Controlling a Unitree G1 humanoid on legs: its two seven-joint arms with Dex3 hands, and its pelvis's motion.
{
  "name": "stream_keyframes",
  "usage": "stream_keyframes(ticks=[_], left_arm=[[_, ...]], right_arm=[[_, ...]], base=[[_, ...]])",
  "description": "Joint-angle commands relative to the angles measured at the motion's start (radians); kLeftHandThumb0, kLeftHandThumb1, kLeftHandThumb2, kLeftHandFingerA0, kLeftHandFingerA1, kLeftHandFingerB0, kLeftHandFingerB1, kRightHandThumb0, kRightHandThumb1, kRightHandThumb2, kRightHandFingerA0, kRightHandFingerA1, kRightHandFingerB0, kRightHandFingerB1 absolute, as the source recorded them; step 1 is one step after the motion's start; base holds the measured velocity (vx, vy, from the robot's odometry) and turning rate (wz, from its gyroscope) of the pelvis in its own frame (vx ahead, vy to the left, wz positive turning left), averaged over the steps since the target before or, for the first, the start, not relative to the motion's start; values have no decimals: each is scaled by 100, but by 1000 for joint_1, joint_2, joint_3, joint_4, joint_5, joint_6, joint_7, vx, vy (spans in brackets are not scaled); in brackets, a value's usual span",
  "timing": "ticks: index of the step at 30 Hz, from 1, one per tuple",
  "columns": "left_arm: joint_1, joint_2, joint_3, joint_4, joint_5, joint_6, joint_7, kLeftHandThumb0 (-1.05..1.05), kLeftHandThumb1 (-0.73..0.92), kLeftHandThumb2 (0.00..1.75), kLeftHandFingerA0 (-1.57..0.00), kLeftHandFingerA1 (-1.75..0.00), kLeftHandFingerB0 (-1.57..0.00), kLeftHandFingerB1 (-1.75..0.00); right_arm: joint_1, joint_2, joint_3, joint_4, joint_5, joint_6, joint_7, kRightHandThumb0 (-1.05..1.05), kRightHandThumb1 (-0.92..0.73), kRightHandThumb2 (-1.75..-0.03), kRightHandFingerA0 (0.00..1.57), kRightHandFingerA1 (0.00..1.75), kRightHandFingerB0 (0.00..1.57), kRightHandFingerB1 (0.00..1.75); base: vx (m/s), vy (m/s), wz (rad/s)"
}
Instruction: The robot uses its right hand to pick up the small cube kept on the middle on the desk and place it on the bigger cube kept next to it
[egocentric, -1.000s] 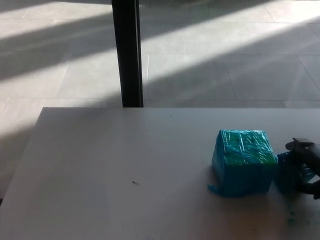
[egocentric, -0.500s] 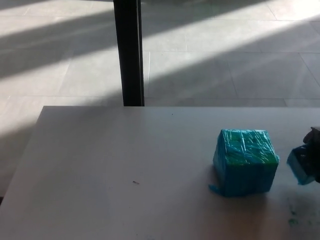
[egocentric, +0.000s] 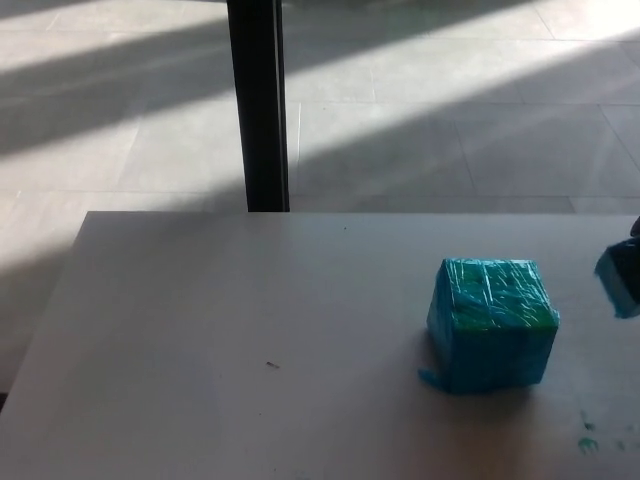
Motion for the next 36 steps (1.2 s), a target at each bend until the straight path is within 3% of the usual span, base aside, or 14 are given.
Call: stream_keyframes(ticks=[1,6,8,11,12,13,15,21,22,27,28,29,34,36], left_arm=[[15,-5,6,-6,-11,-3,14,-99,91,76,-30,-50,-33,-39],[24,0,1,-23,-12,24,0,-94,80,122,-27,-55,-22,-47],[20,-1,3,-16,-14,22,3,-98,91,77,-30,-48,-31,-39],[17,-1,-3,1,-9,3,4,-94,92,73,-27,-47,-32,-38],[16,-2,-5,6,-6,-7,6,-87,73,117,-18,-53,-27,-51],[20,-2,-8,-1,-4,-8,8,-98,91,78,-30,-48,-30,-39],[22,-6,-9,1,-6,-4,8,-92,77,121,-32,-58,-21,-46],[19,-4,-4,7,-18,5,0,-97,92,72,-30,-48,-29,-37],[21,-2,-12,4,-10,3,1,-96,92,75,-24,-46,-30,-38],[20,-3,-11,-4,-18,16,1,-96,91,76,-27,-48,-28,-37],[18,-3,-12,4,-16,7,2,-96,79,122,-27,-56,-22,-46],[20,-2,-15,4,-13,1,-1,-97,92,73,-30,-48,-29,-37],[16,-4,-3,2,-27,17,13,-96,92,75,-31,-49,-32,-38],[24,-4,-6,-12,-24,15,10,-87,73,117,-19,-53,-25,-49]], right_arm=[[-64,-25,-36,-5,15,-33,6,-27,-60,-60,84,164,86,82],[-101,-17,-53,-43,15,-40,27,-24,-67,-62,87,170,84,99],[-102,-14,-56,-51,15,-37,34,-21,-67,-65,86,168,82,111],[-102,-11,-67,-110,25,-36,78,-18,-68,-69,83,168,82,114],[-97,-8,-75,-134,34,-40,87,-19,-64,-75,84,166,84,112],[-87,1,-82,-170,43,-43,95,-20,-63,-78,85,169,81,121],[-70,6,-87,-218,42,-40,102,-27,-64,-65,88,169,85,109],[-33,53,-102,-371,77,-22,193,-27,-68,-65,81,174,70,146],[-31,60,-102,-384,82,-21,203,-28,-69,-63,82,172,80,111],[-9,82,-90,-419,78,-31,242,-28,-72,-65,86,172,81,111],[-5,84,-88,-425,76,-32,247,-31,-69,-64,86,169,85,97],[-2,82,-81,-434,65,-25,256,-29,-71,-65,86,169,79,115],[22,79,-64,-451,55,-15,298,-24,-63,-65,87,163,87,97],[26,74,-55,-435,49,-26,299,-27,-63,-66,89,164,86,103]], base=[[0,0,0],[0,0,0],[0,0,0],[0,0,0],[0,0,0],[0,0,0],[0,0,0],[0,0,0],[0,0,0],[0,0,0],[0,0,0],[0,0,0],[0,0,0],[0,0,0]])
